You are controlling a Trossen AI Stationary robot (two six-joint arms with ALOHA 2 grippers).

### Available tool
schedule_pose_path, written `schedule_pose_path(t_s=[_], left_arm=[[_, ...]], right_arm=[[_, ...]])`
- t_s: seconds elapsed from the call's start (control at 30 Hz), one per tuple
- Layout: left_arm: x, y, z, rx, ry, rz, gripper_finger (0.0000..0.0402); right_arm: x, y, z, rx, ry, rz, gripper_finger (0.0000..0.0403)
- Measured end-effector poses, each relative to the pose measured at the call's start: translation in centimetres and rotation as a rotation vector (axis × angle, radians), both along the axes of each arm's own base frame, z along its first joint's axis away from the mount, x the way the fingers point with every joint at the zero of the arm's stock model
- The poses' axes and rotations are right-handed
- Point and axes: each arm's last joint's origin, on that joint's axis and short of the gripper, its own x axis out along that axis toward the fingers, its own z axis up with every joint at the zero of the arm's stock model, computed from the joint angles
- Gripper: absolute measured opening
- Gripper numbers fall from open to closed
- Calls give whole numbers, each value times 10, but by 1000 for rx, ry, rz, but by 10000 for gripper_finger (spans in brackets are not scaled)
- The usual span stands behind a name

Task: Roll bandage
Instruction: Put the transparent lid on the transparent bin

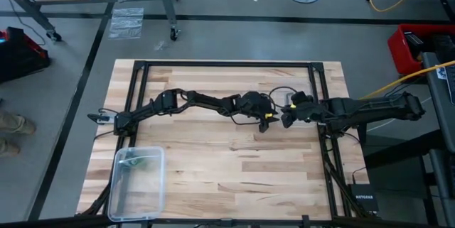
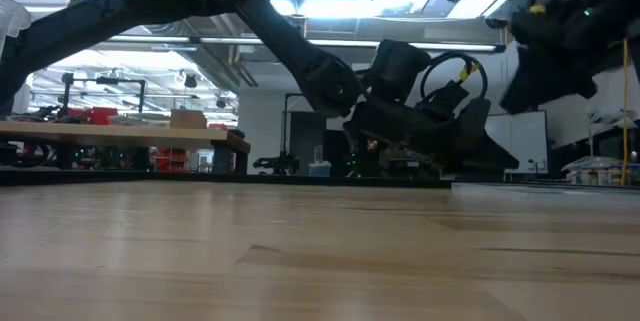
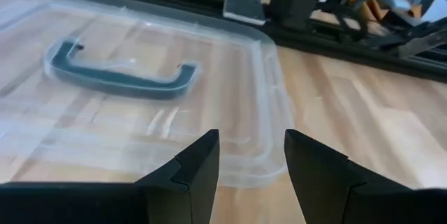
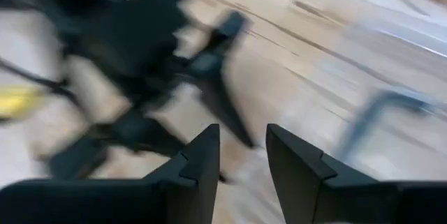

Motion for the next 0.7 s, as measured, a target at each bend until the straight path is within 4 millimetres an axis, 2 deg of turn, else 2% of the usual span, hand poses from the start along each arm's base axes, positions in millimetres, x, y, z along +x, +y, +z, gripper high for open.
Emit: schedule_pose_path(t_s=[0.27, 0.37, 0.5, 0.7], left_arm=[[1, -12, 6, -13, -14, -56, 155], [2, -15, 7, -14, -18, -65, 155], [2, -17, 7, -30, -13, -74, 155], [2, -24, 7, -149, -4, -181, 155]], right_arm=[[-28, -2, -16, 78, 228, -225, 122], [-32, -2, -19, 100, 278, -281, 122], [-29, -2, -25, 103, 341, -310, 122], [-15, -1, -45, 98, 471, -311, 122]])
